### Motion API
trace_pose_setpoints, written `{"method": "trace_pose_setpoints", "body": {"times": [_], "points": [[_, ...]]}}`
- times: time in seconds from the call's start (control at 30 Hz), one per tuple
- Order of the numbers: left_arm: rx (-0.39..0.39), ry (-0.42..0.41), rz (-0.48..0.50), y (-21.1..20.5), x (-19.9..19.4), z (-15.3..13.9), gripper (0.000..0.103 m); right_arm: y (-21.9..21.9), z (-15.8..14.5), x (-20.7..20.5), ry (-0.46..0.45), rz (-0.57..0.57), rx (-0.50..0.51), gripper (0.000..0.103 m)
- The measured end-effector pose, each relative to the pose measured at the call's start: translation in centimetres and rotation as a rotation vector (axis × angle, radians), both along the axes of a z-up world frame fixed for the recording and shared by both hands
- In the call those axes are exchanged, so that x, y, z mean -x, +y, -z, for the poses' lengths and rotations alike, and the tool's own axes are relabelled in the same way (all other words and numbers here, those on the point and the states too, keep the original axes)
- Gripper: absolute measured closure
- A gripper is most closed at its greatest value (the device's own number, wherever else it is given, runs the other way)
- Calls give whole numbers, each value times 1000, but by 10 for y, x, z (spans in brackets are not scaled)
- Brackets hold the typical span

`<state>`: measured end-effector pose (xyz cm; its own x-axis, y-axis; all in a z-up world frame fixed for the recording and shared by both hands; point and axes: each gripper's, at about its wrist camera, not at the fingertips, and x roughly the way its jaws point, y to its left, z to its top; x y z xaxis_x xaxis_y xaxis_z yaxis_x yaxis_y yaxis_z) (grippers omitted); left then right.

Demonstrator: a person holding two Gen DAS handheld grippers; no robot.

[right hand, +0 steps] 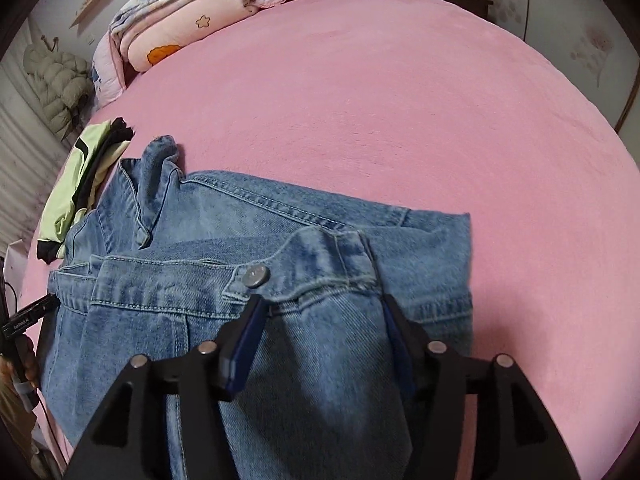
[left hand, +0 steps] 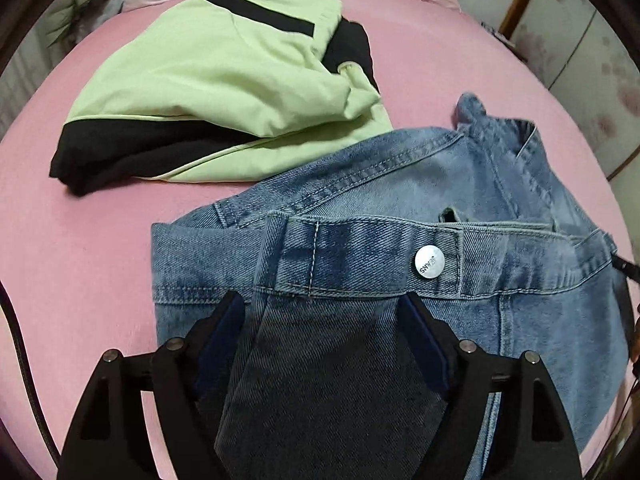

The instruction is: Fold large clothes

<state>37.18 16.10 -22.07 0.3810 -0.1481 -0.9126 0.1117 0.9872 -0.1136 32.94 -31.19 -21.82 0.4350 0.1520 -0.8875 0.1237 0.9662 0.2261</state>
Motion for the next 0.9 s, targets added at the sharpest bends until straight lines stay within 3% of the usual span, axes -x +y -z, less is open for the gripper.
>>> {"method": "trace_pose_setpoints", "body": {"times": [0.1, 0.2, 0.27, 0.33, 0.37, 0.43, 0.5, 0.73, 0.9], "points": [[-36, 9, 7, -4, -3, 3, 24, 6, 4, -7, 4, 1, 17, 38], [-120, -18, 37, -18, 2, 3, 47, 13, 7, -8, -4, -3, 54, 40], [-194, -36, 25, -28, 8, -1, 77, 18, 7, -6, -25, -6, 92, 51], [-246, -68, -12, -34, 18, -8, 91, 24, 2, -1, -40, -9, 145, 74], [-266, -90, -25, -36, 23, -12, 95, 27, -1, 2, -50, -1, 190, 76], [-306, -146, -53, -35, 34, -21, 96, 29, -10, 10, -81, 3, 225, 83], [-297, -180, -82, -33, 39, -30, 96, 27, -18, 18, -108, 16, 253, 91], [-269, -315, -183, -36, 30, -81, 97, 21, -79, 30, -288, 73, 211, 91], [-232, -319, -237, -34, -5, -76, 97, 12, -88, 0, -325, 115, 172, 91]]}}
